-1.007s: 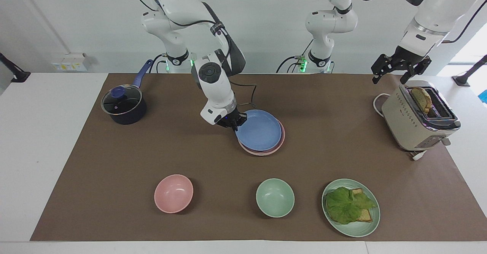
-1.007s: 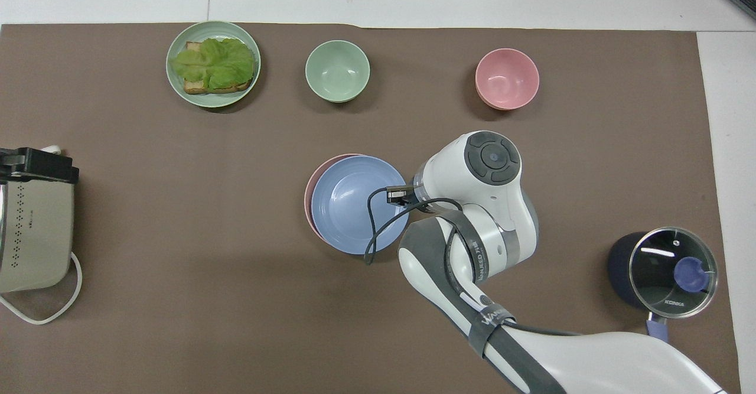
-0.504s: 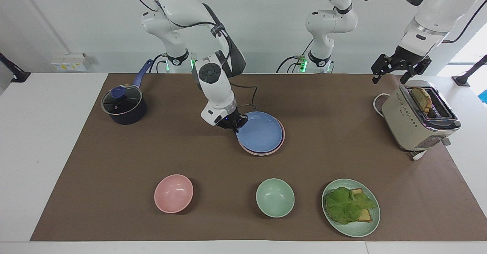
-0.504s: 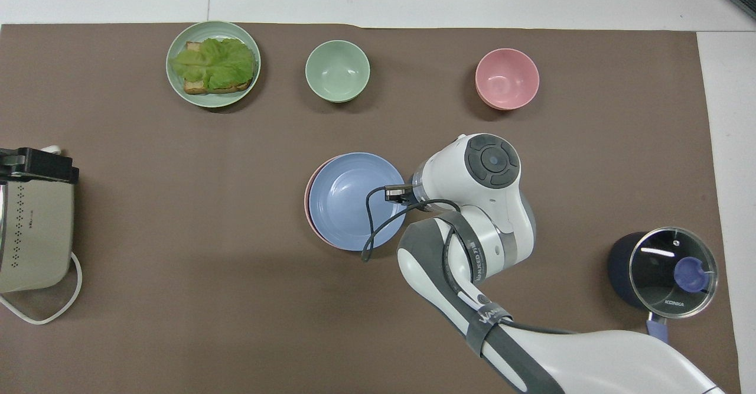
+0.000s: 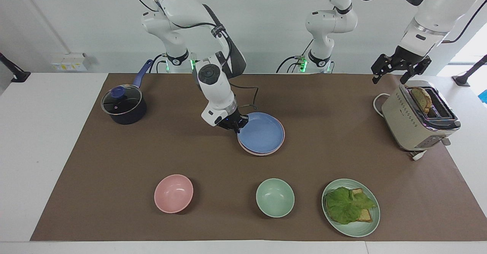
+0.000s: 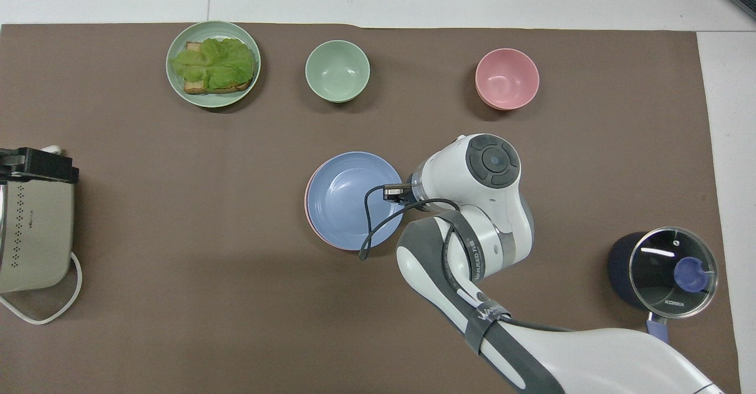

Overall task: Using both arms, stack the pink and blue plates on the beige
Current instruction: 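Lower the blue plate onto the pink plate with the right gripper, then open the right gripper and withdraw it from the blue plate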

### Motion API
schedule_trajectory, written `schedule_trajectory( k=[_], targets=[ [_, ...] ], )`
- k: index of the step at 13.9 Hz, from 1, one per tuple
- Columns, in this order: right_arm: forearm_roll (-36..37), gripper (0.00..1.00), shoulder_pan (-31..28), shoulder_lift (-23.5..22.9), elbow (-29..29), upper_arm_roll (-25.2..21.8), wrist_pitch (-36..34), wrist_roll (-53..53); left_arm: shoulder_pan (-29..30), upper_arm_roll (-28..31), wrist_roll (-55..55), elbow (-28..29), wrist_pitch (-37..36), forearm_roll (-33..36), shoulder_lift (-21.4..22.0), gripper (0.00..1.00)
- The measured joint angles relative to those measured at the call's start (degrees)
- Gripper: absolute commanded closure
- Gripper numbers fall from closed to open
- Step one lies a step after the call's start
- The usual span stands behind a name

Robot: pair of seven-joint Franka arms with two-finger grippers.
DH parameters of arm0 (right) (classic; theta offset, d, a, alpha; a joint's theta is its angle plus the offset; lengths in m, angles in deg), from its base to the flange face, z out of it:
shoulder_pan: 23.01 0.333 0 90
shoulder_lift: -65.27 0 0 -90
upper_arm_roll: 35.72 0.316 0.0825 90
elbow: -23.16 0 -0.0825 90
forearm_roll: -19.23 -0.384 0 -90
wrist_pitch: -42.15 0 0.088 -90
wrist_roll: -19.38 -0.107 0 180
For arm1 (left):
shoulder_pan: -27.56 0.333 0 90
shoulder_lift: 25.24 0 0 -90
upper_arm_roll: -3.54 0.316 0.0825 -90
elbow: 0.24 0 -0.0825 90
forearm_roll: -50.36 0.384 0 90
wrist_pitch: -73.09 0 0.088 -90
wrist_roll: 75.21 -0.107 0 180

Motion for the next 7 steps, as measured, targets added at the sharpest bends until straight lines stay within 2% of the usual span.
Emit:
schedule_trajectory(
  k=[1, 2, 7],
  targets=[
    [0.00, 0.08, 0.00, 0.00, 0.00, 0.00, 0.01, 0.01, 0.00, 0.00, 0.00, 0.00, 0.00, 0.00, 0.00, 0.00],
    [-0.01, 0.00, 0.00, 0.00, 0.01, 0.00, 0.02, 0.03, 0.00, 0.00, 0.00, 0.00, 0.00, 0.00, 0.00, 0.00],
    [0.13, 0.00, -1.00, 0.92, 1.77, -0.55, -0.16, 0.07, 0.00, 0.00, 0.00, 0.00, 0.00, 0.00, 0.00, 0.00]
  ],
)
